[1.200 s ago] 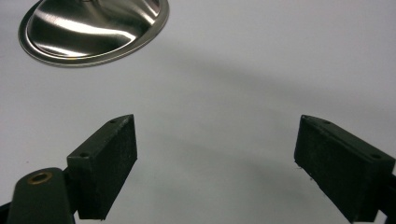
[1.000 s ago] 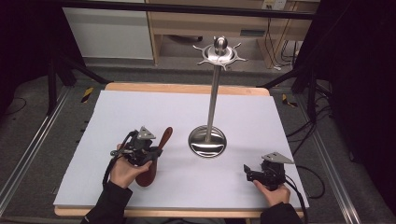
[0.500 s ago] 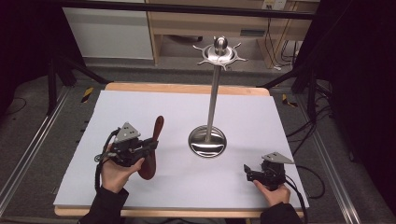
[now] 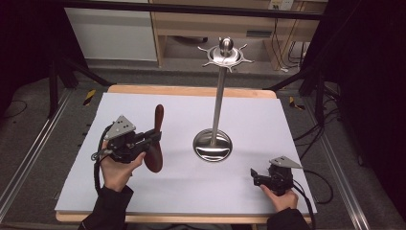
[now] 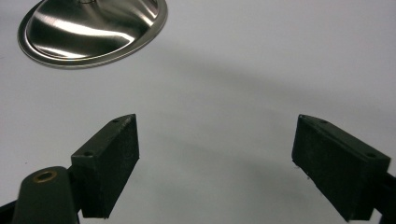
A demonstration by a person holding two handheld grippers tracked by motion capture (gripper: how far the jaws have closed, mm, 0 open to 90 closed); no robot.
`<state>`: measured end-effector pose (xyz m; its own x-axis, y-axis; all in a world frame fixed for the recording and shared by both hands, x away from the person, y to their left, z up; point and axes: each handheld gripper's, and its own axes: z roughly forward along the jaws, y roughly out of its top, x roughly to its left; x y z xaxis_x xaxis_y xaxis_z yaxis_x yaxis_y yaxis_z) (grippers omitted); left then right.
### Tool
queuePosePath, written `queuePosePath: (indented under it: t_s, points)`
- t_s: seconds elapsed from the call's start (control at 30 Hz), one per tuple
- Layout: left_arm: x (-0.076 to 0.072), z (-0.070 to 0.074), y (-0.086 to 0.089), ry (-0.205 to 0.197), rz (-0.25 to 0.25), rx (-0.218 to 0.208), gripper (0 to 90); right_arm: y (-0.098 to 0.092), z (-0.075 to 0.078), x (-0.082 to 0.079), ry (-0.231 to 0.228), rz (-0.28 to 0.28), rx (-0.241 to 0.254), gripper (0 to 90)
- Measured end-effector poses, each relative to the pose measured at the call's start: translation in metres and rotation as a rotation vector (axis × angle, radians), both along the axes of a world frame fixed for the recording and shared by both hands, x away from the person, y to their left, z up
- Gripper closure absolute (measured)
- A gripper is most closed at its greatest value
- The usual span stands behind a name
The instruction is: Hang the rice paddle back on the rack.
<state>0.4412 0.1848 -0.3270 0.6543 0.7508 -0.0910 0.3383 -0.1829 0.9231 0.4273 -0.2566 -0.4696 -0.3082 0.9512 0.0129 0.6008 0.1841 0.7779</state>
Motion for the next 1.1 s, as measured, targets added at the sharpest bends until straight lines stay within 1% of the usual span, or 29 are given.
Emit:
queuePosePath:
  t_s: [0.13, 0.17, 0.2, 0.23, 0.3, 0.33, 0.4, 0.43, 0.47, 0.5, 0.6, 0.63, 0.7, 0.73, 0.8, 0.97, 1.03, 1.1]
  points:
    - [0.001, 0.005, -0.004, -0.012, -0.009, -0.011, 78.7, -0.001, 0.001, -0.001, -0.011, -0.004, 0.004, 15.1]
    - [0.0, 0.01, -0.007, -0.03, -0.016, -0.016, 78.7, -0.001, 0.001, -0.001, -0.01, -0.005, 0.005, 15.1]
    - [0.0, 0.01, -0.007, -0.03, -0.016, -0.016, 78.7, -0.001, 0.001, -0.001, -0.01, -0.005, 0.005, 15.1]
    - [0.001, 0.014, -0.009, -0.044, -0.015, -0.018, 78.7, 0.0, 0.001, -0.001, -0.007, -0.005, 0.003, 15.1]
    - [0.002, 0.019, -0.01, -0.056, -0.016, -0.02, 78.7, 0.0, 0.0, 0.0, -0.006, -0.003, -0.001, 15.1]
    - [0.002, 0.019, -0.01, -0.056, -0.016, -0.02, 78.7, 0.0, 0.0, -0.001, -0.007, -0.004, -0.001, 15.1]
    - [0.002, 0.024, -0.011, -0.06, -0.021, -0.034, 78.7, 0.0, 0.001, 0.0, -0.009, -0.003, 0.001, 15.1]
    - [0.002, 0.029, -0.012, -0.069, -0.027, -0.036, 78.7, 0.0, 0.001, -0.001, -0.009, -0.004, 0.002, 15.1]
    - [0.002, 0.029, -0.012, -0.069, -0.027, -0.036, 78.7, 0.0, 0.0, 0.0, -0.008, -0.005, 0.0, 15.1]
    - [0.002, 0.033, -0.014, -0.074, -0.029, -0.036, 78.7, 0.0, 0.0, 0.0, -0.008, -0.001, -0.004, 15.1]
    - [0.002, 0.037, -0.015, -0.084, -0.031, -0.035, 78.7, 0.0, 0.0, 0.0, -0.008, 0.001, -0.004, 15.1]
    - [0.003, 0.04, -0.017, -0.091, -0.033, -0.039, 78.7, 0.0, 0.0, 0.0, -0.008, 0.0, -0.003, 15.1]
    - [0.003, 0.041, -0.017, -0.094, -0.035, -0.038, 78.7, 0.0, 0.0, 0.0, -0.008, 0.0, -0.003, 15.1]
    - [0.003, 0.044, -0.018, -0.113, -0.04, -0.049, 78.7, 0.0, 0.0, 0.0, -0.008, -0.001, -0.003, 15.1]
    - [0.003, 0.046, -0.018, -0.113, -0.042, -0.058, 78.7, 0.0, 0.0, -0.001, -0.008, -0.004, -0.001, 15.1]
    - [0.005, 0.052, -0.02, -0.109, -0.046, -0.064, 78.7, 0.0, 0.0, 0.0, -0.009, -0.003, 0.001, 15.1]
    - [0.006, 0.057, -0.023, -0.099, -0.051, -0.073, 78.7, 0.0, 0.0, 0.0, -0.011, -0.001, 0.003, 15.0]
    - [0.006, 0.059, -0.025, -0.097, -0.052, -0.076, 78.7, 0.0, 0.0, 0.0, -0.01, 0.0, 0.002, 14.9]
